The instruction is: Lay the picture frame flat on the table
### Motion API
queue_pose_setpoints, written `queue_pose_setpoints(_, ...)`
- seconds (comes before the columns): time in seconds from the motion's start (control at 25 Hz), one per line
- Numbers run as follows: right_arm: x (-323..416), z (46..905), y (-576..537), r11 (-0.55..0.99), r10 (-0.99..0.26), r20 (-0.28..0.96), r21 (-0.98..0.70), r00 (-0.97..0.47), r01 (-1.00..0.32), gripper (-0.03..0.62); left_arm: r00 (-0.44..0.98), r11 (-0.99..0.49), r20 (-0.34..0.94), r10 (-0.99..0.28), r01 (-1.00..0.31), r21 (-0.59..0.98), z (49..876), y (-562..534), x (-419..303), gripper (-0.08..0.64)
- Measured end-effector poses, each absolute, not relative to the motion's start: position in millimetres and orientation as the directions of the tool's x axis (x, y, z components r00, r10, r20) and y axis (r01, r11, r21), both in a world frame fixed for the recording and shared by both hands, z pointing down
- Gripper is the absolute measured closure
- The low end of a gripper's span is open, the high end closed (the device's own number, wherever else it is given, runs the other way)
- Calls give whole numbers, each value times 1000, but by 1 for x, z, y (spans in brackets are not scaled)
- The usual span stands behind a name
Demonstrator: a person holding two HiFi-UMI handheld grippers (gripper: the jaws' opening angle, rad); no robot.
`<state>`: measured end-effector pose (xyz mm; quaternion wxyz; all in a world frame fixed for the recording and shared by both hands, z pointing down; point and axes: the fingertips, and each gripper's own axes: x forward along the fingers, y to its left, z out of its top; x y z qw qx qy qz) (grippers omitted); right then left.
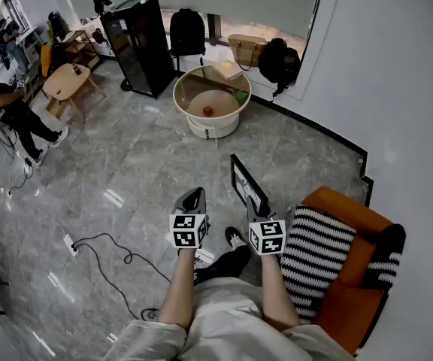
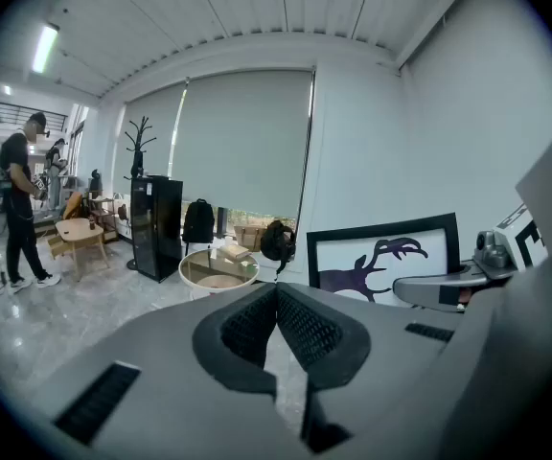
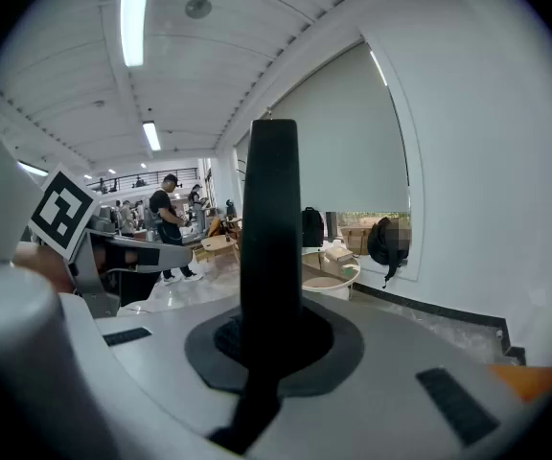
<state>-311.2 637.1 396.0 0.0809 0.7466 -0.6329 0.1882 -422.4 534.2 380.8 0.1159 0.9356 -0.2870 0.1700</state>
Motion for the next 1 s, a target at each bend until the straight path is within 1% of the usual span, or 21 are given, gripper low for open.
queue_pose_setpoints(0.12, -302, 406, 629, -158, -906, 409, -83, 111, -984, 552, 761, -785, 435, -482, -595, 171, 402, 516, -414, 538)
queue_pose_setpoints(0.28, -277, 409, 605, -133, -892, 438, -28, 107, -991, 552, 745, -737, 432, -509, -636, 228, 407, 480, -400, 538)
queue_pose_setpoints(0.52, -228, 410, 553, -101, -903, 425, -92, 53, -991, 553, 744, -727, 433, -509, -641, 247, 412, 429, -350, 538)
queue_pose_setpoints(0.76, -195, 411, 505, -23, -881, 473, -41, 1, -999, 553, 725, -675, 426, -541, -677, 293, 413, 366, -301, 538)
queue_pose_setpoints(0.88, -169, 412, 495, -16, -870, 494, -20, 3, -1000, 553, 726, -661, 426, -540, -679, 320, 417, 349, -268, 538)
queue_pose_setpoints(1.0, -139, 413, 487, -42, -869, 494, -17, 28, -999, 552, 737, -673, 420, -529, -666, 322, 419, 337, -238, 538)
